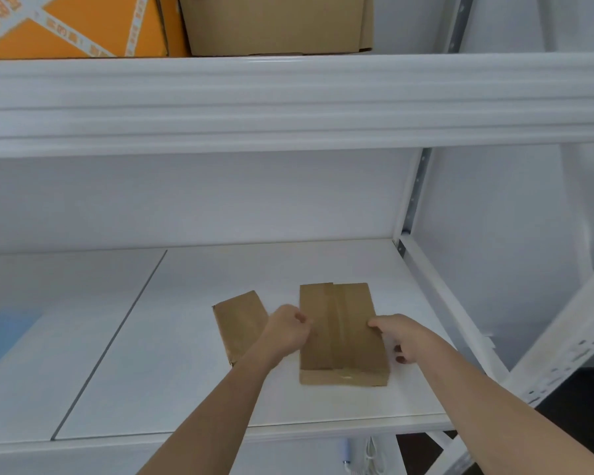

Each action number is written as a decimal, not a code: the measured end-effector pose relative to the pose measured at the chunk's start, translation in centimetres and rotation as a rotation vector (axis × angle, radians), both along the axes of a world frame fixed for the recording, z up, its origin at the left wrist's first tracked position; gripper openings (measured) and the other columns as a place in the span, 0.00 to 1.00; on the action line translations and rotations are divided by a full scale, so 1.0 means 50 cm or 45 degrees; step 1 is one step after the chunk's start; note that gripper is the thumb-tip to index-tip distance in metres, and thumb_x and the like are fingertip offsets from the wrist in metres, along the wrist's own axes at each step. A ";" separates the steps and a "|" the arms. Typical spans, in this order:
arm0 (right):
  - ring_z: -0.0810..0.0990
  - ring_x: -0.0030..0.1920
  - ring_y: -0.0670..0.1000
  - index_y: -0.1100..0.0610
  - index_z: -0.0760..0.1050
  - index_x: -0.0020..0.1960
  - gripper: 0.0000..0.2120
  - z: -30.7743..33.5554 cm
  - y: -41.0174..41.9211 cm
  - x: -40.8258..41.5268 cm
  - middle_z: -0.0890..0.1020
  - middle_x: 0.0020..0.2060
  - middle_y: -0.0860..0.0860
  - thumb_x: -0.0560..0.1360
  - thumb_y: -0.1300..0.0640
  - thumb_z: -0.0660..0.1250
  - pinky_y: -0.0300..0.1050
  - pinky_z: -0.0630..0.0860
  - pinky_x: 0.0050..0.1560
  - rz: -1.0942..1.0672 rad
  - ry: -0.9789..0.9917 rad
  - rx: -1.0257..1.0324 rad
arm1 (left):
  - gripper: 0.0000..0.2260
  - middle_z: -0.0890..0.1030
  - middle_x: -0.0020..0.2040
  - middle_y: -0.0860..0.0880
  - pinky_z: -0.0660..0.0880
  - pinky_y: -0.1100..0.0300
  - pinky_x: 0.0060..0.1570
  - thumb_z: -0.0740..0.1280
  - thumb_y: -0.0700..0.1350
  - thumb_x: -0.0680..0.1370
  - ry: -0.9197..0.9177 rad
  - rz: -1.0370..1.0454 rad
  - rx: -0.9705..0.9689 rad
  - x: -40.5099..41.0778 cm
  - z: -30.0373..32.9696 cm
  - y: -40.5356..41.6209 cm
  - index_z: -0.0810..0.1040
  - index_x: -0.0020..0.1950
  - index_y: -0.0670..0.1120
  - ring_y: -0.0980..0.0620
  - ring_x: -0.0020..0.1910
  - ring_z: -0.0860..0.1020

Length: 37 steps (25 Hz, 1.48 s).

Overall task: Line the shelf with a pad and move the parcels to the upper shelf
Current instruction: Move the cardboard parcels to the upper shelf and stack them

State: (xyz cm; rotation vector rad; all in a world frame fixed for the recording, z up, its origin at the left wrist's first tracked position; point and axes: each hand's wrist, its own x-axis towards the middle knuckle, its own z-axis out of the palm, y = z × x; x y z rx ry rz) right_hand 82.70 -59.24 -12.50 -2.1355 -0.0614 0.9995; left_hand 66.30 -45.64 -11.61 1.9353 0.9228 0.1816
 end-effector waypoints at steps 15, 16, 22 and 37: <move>0.79 0.46 0.52 0.59 0.75 0.57 0.16 0.010 0.011 0.006 0.81 0.48 0.55 0.79 0.47 0.65 0.43 0.77 0.37 -0.069 0.267 0.577 | 0.30 0.49 0.76 0.44 0.60 0.42 0.65 0.63 0.66 0.74 0.618 0.233 0.481 -0.056 -0.040 0.031 0.62 0.73 0.60 0.39 0.72 0.54; 0.79 0.47 0.52 0.58 0.75 0.57 0.16 0.010 0.012 0.005 0.81 0.50 0.55 0.79 0.47 0.65 0.43 0.77 0.37 -0.067 0.253 0.579 | 0.35 0.42 0.77 0.45 0.59 0.39 0.66 0.61 0.70 0.71 0.657 0.201 0.464 -0.059 -0.054 0.032 0.55 0.75 0.64 0.38 0.73 0.51; 0.79 0.54 0.54 0.54 0.71 0.65 0.18 0.017 -0.007 0.008 0.79 0.58 0.55 0.77 0.53 0.69 0.45 0.77 0.40 0.014 0.162 0.547 | 0.26 0.49 0.74 0.45 0.70 0.44 0.58 0.59 0.65 0.77 0.568 0.453 0.591 -0.082 -0.082 0.026 0.56 0.73 0.65 0.37 0.64 0.63; 0.78 0.53 0.53 0.51 0.70 0.68 0.20 0.056 0.021 -0.096 0.79 0.58 0.54 0.77 0.55 0.69 0.46 0.76 0.38 0.201 0.251 0.674 | 0.17 0.80 0.59 0.38 0.77 0.37 0.53 0.59 0.47 0.83 -1.127 0.822 -1.100 -0.209 0.067 -0.048 0.69 0.71 0.49 0.35 0.54 0.81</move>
